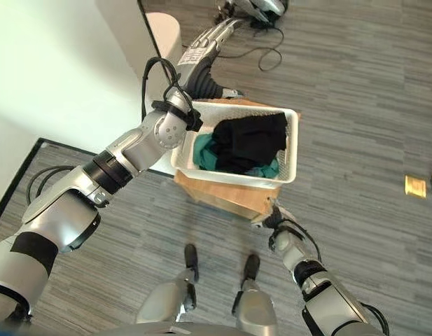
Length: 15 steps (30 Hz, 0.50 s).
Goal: Pick up bed clothes into laundry basket.
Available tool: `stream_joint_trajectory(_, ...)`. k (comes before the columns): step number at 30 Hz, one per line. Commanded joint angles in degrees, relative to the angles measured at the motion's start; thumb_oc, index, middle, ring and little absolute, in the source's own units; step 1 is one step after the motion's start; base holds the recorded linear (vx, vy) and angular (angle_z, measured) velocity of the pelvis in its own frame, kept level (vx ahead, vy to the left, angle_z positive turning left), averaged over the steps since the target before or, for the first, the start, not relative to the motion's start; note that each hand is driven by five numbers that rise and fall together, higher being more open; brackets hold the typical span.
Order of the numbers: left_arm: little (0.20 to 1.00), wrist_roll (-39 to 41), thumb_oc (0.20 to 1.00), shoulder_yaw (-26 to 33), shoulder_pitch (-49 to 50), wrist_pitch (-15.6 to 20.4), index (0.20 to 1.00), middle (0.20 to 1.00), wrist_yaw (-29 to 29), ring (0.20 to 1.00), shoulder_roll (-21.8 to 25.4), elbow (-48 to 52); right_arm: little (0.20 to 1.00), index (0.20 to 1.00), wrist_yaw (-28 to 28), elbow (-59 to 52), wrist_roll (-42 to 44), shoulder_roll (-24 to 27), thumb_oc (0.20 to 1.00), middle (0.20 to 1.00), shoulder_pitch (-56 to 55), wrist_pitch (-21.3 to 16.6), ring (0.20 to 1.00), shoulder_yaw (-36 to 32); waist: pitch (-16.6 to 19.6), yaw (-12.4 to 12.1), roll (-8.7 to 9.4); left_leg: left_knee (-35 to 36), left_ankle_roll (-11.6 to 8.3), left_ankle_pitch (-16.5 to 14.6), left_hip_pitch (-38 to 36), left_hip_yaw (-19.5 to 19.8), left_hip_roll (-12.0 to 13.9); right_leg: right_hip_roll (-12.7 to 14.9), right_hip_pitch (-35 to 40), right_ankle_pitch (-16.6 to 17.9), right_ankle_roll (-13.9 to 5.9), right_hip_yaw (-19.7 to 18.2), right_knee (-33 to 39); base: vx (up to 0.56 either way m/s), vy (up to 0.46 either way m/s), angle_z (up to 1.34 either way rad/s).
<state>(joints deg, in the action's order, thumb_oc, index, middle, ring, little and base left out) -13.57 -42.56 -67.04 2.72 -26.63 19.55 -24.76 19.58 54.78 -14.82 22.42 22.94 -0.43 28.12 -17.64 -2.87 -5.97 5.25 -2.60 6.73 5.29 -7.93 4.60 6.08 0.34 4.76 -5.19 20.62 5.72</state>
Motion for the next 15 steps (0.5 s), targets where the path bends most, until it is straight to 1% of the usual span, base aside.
stream_joint_trajectory(1, 1.000, 5.6, 1.000, 4.9, -0.7, 3.6, 1.000, 1.000, -0.6, 1.000, -3.7, -1.3, 1.000, 1.000, 0.2, -0.2, 0.9, -1.1, 1.000, 1.000, -2.0, -0.8, 1.000, 0.6, 3.1, -3.3, 0.81, -0.3, -5.27, 0.5, -0.4, -0.1, 3.7, 1.4, 4.9, -5.8, -5.35, 2.4, -0.7, 0.01, -0.066, 0.32)
stream_joint_trajectory(4, 1.000, 9.5, 1.000, 7.9, 4.5, 5.5, 1.000, 1.000, -0.1, 1.000, -3.6, 6.8, 1.000, 1.000, -0.1, -1.5, 0.5, -2.1, 1.000, 1.000, -3.5, -0.6, 1.000, 0.6, 3.8, -5.3, 0.04, -0.3, -5.74, 1.3, -0.6, 1.4, 3.6, 0.9, 6.4, -6.5, -4.84, 4.0, -0.7, 0.00, -0.053, 0.29)
stream_joint_trajectory(5, 1.000, 11.0, 1.000, 10.1, 7.8, 6.4, 1.000, 1.000, 0.0, 1.000, -3.5, 10.1, 1.000, 1.000, -0.2, -3.2, 0.3, -2.5, 1.000, 1.000, -3.9, -0.8, 1.000, 0.5, 4.1, -6.8, -0.58, -0.3, -6.05, 1.9, -0.6, 2.3, 3.5, 0.8, 7.2, -6.9, -4.53, 5.0, -0.7, 0.00, -0.053, 0.38)
stream_joint_trajectory(6, 1.000, 11.6, 1.000, 11.3, 9.9, 6.7, 1.000, 1.000, -0.1, 1.000, -3.0, 12.1, 1.000, 1.000, -0.1, -4.0, 0.4, -2.6, 1.000, 1.000, -4.1, -0.8, 1.000, 0.3, 4.3, -7.5, -0.91, -0.3, -6.18, 2.2, -0.7, 2.7, 3.5, 0.6, 7.6, -7.2, -4.37, 5.5, -0.7, 0.00, -0.047, 0.37)
stream_joint_trajectory(9, 1.000, 10.8, 1.000, 15.2, 19.2, 6.5, 1.000, 1.000, -0.2, 1.000, 0.1, 16.1, 1.000, 1.000, 0.3, -6.9, 1.1, -3.3, 1.000, 1.000, -4.5, -1.4, 1.000, -0.9, 4.6, -9.9, -1.86, -0.4, -6.57, 3.1, -0.5, 4.1, 3.5, 0.3, 8.5, -7.7, -3.79, 6.5, -0.7, -0.01, -0.041, 0.26)
stream_joint_trajectory(10, 1.000, 10.7, 1.000, 15.4, 19.8, 6.3, 1.000, 1.000, -0.1, 1.000, 0.3, 16.6, 1.000, 1.000, 0.3, -7.0, 1.1, -3.4, 1.000, 1.000, -4.8, -1.4, 1.000, -0.8, 4.8, -9.7, -1.85, -0.4, -6.61, 3.1, -0.6, 4.2, 3.5, 0.2, 8.6, -7.8, -3.77, 6.5, -0.7, -0.03, -0.036, 0.26)
stream_joint_trajectory(11, 1.000, 10.2, 1.000, 18.0, 28.6, 6.3, 1.000, 1.000, 0.8, 1.000, 0.2, 17.5, 1.000, 1.000, 0.2, -8.5, 1.8, -4.4, 1.000, 1.000, -4.7, -2.0, 1.000, -1.7, 4.7, -11.7, -2.34, -0.7, -6.87, 3.7, -0.3, 4.8, 3.6, 0.0, 9.1, -8.1, -3.31, 7.2, -0.7, -0.05, -0.028, 0.26)
stream_joint_trajectory(12, 1.000, 10.4, 1.000, 19.3, 34.7, 6.5, 1.000, 1.000, 1.5, 1.000, -0.1, 17.8, 1.000, 1.000, 0.4, -9.0, 1.7, -4.9, 1.000, 1.000, -4.6, -2.0, 1.000, -1.8, 4.4, -12.6, -2.74, -1.2, -7.36, 4.9, 0.0, 5.8, 3.5, -0.1, 9.5, -8.3, -3.16, 7.3, -0.7, -0.05, -0.029, 0.13)
stream_joint_trajectory(13, 1.000, 10.4, 1.000, 19.4, 35.3, 6.4, 1.000, 1.000, 1.6, 1.000, 0.0, 18.1, 1.000, 1.000, 0.4, -9.1, 1.6, -4.9, 1.000, 1.000, -4.9, -2.0, 1.000, -1.6, 4.6, -12.4, -2.78, -1.1, -7.43, 5.0, 0.0, 5.9, 3.5, -0.1, 9.5, -8.3, -3.12, 7.4, -0.7, -0.05, -0.012, 0.16)
stream_joint_trajectory(15, 1.000, 11.0, 1.000, 20.6, 45.2, 6.6, 1.000, 1.000, 3.2, 1.000, -0.6, 17.4, 1.000, 1.000, 0.0, -9.3, 1.3, -5.4, 1.000, 1.000, -4.9, -2.2, 1.000, -1.2, 4.1, -13.7, -2.90, -1.6, -7.67, 4.2, 0.0, 8.0, 2.7, 0.0, 10.1, -8.9, -2.64, 7.4, -0.7, -0.03, -0.037, 0.28)
